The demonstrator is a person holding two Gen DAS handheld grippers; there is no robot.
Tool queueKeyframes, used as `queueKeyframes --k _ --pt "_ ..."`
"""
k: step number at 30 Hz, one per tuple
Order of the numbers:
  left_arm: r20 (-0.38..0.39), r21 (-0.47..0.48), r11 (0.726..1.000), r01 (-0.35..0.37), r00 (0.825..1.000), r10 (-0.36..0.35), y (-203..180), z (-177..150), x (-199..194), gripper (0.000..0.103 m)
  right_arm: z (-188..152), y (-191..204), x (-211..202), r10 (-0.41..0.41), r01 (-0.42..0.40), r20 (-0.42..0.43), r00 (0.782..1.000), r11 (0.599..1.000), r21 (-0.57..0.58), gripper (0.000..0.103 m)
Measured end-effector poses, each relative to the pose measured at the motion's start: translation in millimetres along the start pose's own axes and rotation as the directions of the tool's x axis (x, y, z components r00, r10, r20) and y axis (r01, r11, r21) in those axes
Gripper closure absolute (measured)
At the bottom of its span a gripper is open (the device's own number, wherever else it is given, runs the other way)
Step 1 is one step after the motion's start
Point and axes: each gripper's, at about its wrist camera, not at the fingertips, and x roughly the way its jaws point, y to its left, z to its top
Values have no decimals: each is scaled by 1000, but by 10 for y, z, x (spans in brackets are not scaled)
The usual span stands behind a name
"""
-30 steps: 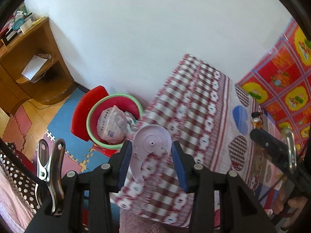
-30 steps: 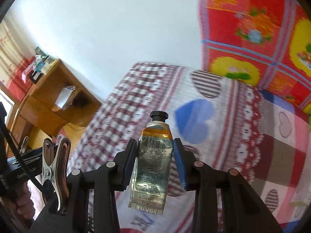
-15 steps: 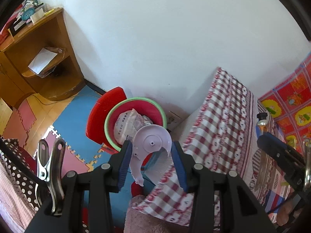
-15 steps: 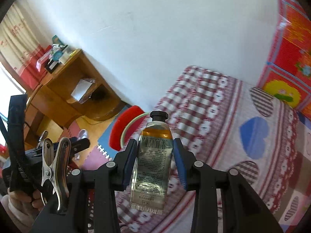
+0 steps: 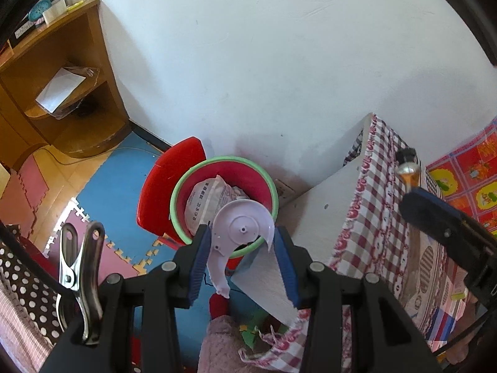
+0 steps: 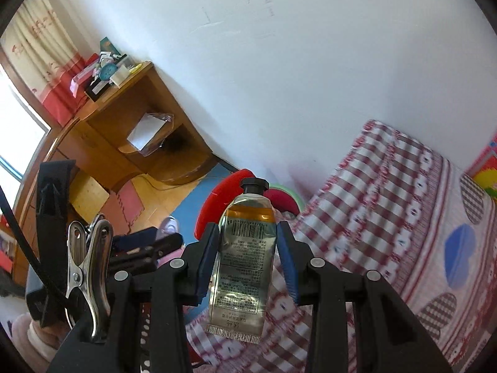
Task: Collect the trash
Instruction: 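Carry the white piece with the left tool while the right tool carries the tube to the bucket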
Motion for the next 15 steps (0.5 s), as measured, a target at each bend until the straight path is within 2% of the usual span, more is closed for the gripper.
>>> queueKeyframes --k 15 --pt "-46 -16 998 62 997 -63 225 239 643 59 259 92 774 -67 64 -69 995 997 -39 64"
